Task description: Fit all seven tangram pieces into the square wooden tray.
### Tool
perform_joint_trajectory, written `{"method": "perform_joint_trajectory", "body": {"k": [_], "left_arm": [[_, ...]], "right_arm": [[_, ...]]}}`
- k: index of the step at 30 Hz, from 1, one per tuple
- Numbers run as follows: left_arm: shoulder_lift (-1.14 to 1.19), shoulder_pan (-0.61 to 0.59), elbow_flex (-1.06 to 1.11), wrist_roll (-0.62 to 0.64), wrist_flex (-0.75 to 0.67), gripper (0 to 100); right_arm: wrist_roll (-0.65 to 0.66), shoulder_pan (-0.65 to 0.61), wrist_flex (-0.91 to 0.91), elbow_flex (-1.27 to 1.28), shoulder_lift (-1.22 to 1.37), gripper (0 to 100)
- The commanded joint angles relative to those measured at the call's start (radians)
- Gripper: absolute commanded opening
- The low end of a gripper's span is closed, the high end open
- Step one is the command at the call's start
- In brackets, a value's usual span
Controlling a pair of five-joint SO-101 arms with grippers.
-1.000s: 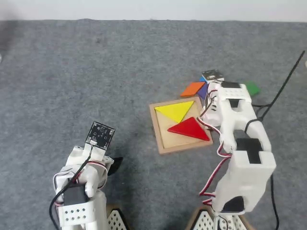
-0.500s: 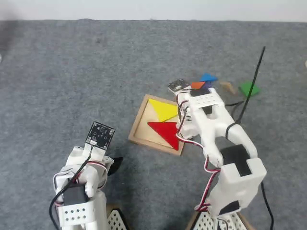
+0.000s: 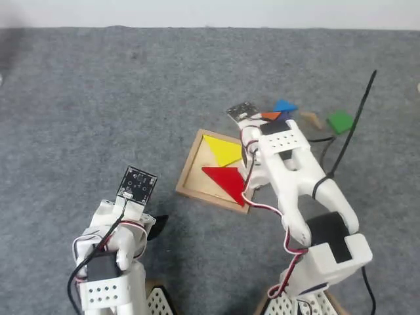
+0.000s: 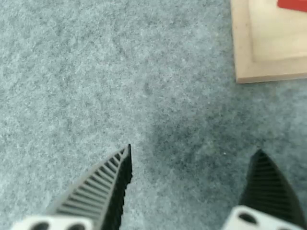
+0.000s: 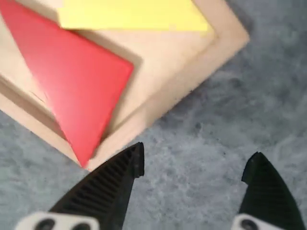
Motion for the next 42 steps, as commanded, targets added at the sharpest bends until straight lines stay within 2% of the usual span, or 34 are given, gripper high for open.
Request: {"method": "perform_joint_trajectory", "body": {"k": [1,19,23,32,42], "left_arm": [[-0.015,0.000,-0.022,-0.009,0.006,37],[-0.015,0.000,-0.022,-0.009,0.006,37],[-0.015,0.000,-0.022,-0.009,0.006,37],[-0.015,0.000,-0.022,-0.009,0.006,37],[-0.015,0.000,-0.022,-0.009,0.006,37]], "right_arm": [[-0.014,-0.018,-0.021,-0.011,0.022,34.0],[-0.025,-0.150,-0.044,-0.011,0.064,34.0],[-0.064,-0.153,-0.073,-0.012,0.054,34.0],[-0.072,-0.266,-0.140,-0.041,0.065,34.0],[-0.104,-0.274,-0.268,-0.044,0.067,34.0]]}}
